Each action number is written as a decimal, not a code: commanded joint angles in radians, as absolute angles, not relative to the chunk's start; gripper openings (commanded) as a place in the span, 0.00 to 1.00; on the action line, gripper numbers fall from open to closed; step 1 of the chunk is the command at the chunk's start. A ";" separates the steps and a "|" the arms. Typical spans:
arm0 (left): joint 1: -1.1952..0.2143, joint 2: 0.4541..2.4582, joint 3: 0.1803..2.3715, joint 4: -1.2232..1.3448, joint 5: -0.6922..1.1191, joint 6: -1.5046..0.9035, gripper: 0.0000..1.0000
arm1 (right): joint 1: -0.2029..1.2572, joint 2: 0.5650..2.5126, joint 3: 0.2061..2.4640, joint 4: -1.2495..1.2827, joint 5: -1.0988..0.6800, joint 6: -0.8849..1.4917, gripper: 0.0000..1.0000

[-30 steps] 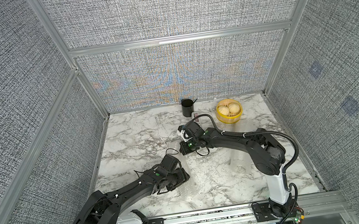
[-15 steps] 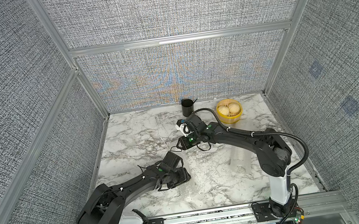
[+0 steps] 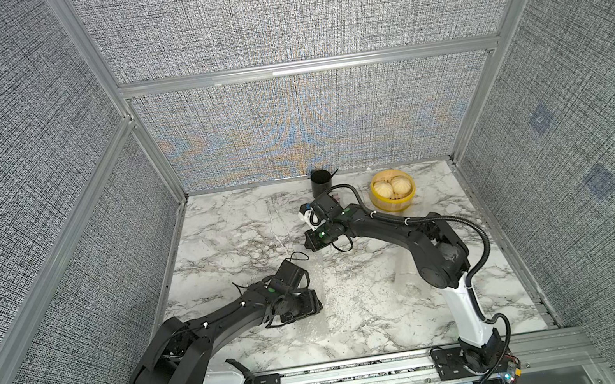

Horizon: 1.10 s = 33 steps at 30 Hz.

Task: Wrap vases in bubble wrap
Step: Wrap the vase in bubble wrap.

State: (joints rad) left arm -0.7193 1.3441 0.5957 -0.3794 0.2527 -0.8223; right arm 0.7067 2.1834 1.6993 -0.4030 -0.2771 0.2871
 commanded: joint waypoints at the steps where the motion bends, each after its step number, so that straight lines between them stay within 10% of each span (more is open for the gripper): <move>1: -0.705 1.321 0.577 -0.545 0.187 -0.807 0.71 | 0.709 2.199 1.688 -0.396 -0.252 0.267 0.14; 33: -0.645 1.127 0.677 -0.484 0.167 -0.646 0.79 | 0.724 2.212 1.674 -0.394 -0.203 0.323 0.12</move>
